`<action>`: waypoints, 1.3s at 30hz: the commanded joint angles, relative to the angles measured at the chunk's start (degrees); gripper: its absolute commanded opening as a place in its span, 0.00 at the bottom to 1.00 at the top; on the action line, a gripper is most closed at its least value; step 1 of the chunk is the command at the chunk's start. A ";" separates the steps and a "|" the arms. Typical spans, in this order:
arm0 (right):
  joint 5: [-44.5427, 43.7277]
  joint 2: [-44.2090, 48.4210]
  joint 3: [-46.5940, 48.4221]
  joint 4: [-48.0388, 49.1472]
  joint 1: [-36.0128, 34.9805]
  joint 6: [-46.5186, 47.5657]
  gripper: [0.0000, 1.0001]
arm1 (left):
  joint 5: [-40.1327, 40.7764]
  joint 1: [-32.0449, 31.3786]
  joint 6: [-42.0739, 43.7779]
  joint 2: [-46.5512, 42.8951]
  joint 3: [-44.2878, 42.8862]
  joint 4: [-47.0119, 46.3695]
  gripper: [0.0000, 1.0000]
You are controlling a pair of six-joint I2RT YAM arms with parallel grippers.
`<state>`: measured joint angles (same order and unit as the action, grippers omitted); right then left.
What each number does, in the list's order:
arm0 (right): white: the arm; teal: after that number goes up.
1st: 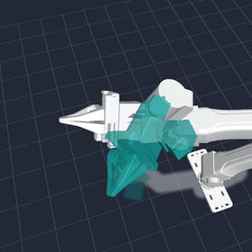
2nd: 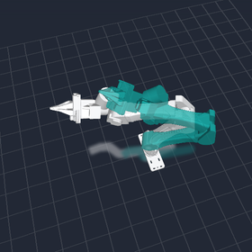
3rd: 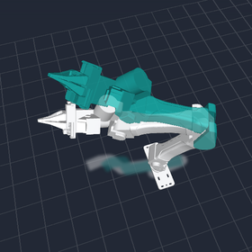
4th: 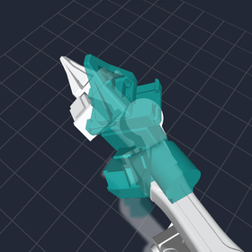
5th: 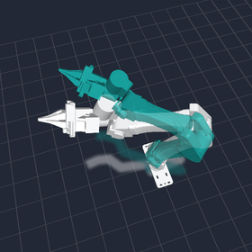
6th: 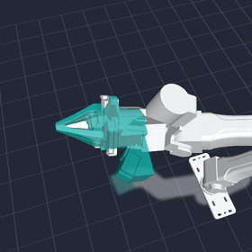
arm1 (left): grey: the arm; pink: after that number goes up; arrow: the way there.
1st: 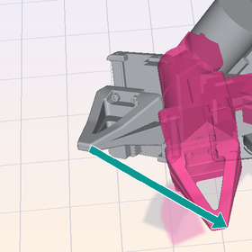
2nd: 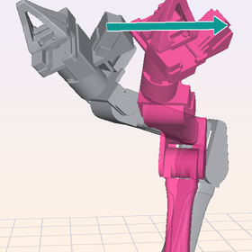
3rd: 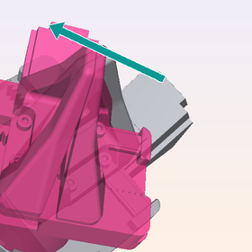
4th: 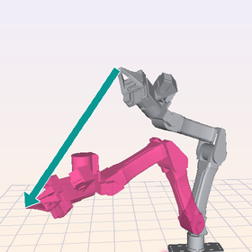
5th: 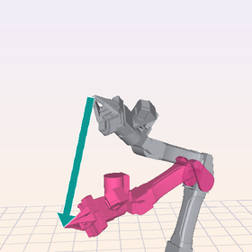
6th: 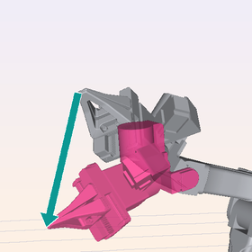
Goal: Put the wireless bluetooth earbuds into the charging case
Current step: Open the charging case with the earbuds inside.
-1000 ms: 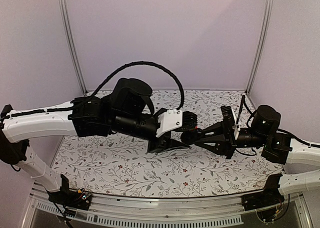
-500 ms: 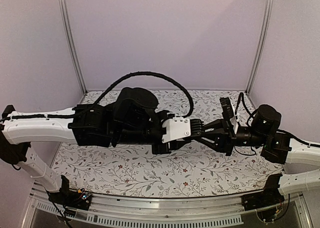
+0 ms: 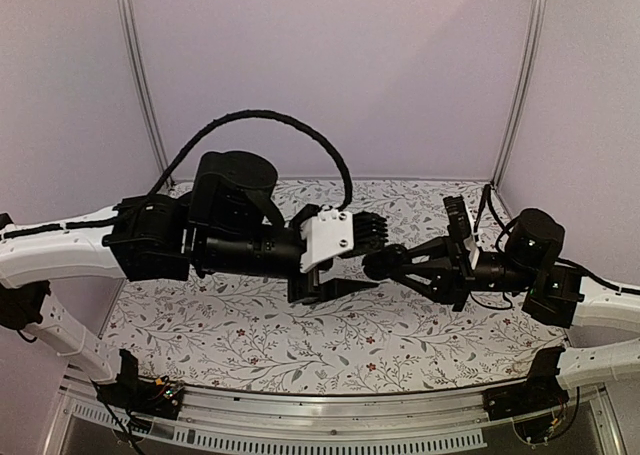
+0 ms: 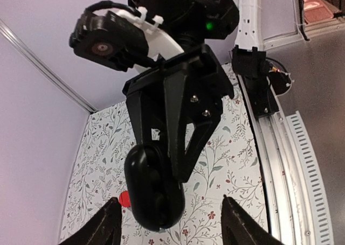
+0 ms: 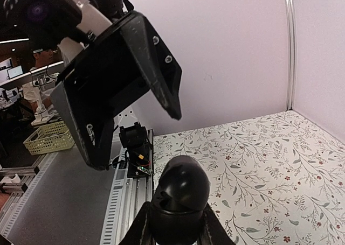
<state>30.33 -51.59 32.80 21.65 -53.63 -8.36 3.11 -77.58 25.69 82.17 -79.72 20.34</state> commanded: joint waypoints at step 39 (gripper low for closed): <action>7.55 0.82 -0.63 0.31 0.01 5.98 0.00 | -5.30 5.53 -5.58 1.26 -2.36 2.26 0.57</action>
<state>35.75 -51.00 32.56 20.93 -53.58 -2.70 -3.09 -73.03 20.88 83.96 -80.66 22.20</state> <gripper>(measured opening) 0.227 0.573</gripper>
